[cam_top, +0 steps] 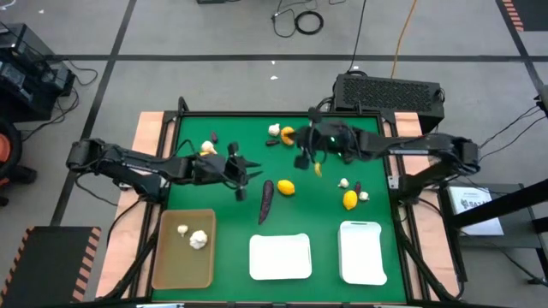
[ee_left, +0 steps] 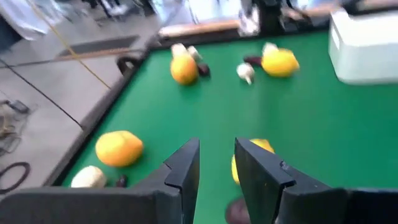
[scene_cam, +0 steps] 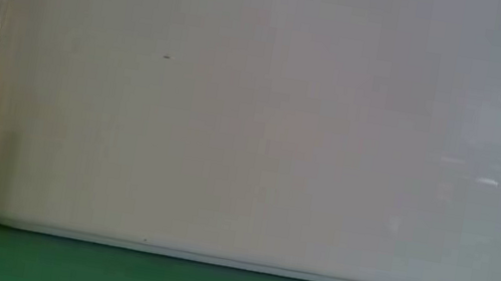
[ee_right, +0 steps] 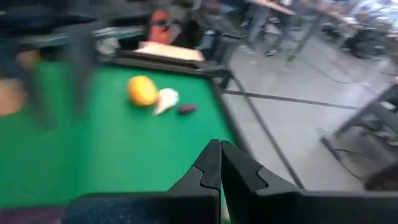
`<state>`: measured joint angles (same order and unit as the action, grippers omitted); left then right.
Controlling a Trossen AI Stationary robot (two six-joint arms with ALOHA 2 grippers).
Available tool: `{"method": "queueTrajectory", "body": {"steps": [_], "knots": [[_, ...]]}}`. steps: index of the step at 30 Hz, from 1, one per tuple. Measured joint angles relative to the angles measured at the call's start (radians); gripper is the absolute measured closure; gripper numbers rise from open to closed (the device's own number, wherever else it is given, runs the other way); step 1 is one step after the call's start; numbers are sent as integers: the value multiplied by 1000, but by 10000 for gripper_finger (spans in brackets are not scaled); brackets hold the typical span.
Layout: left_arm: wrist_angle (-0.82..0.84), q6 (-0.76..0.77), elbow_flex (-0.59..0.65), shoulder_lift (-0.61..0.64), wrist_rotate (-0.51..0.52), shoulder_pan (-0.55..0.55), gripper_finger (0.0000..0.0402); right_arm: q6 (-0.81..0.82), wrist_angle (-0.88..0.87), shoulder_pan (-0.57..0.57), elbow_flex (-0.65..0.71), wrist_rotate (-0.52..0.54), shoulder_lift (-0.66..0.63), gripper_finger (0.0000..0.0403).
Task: Sort produce into baskets
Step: Put the garlic into the orange bin
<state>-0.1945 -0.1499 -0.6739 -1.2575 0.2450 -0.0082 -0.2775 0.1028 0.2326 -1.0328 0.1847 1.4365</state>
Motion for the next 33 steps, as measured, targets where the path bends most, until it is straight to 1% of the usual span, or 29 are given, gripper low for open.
{"method": "queueTrajectory", "body": {"steps": [2,4,7,10,12,14,17,20,23,26,28,31,32,33], "knots": [[-52,-39,31,0,-14,9,292,0,87,35,0,0,53,403],[-148,-47,72,0,-15,21,292,0,168,63,0,-1,108,403],[-256,-41,134,0,-13,46,292,0,217,95,-6,-1,177,403],[-265,-32,159,20,26,88,292,0,213,116,-43,-1,224,403],[-262,-5,159,45,58,118,292,7,191,122,-83,-3,233,403],[-244,23,159,76,62,144,292,10,161,123,-124,-2,230,403],[-167,50,159,122,50,169,292,29,96,122,-158,-3,219,403],[-109,110,159,147,38,172,292,76,-31,109,-171,-2,199,403],[-100,118,174,152,-31,151,292,78,-195,93,-205,0,177,403],[-132,116,170,154,-38,131,292,197,-356,67,-264,-1,144,403],[-137,137,159,173,-40,112,292,283,-538,39,-290,0,117,403],[-88,143,156,226,-83,72,292,418,-860,-15,-286,11,82,403],[-69,140,156,246,-85,58,292,462,-962,-35,-285,42,72,403],[-54,138,156,272,-85,49,292,513,-1045,-51,-285,97,60,403]]}}
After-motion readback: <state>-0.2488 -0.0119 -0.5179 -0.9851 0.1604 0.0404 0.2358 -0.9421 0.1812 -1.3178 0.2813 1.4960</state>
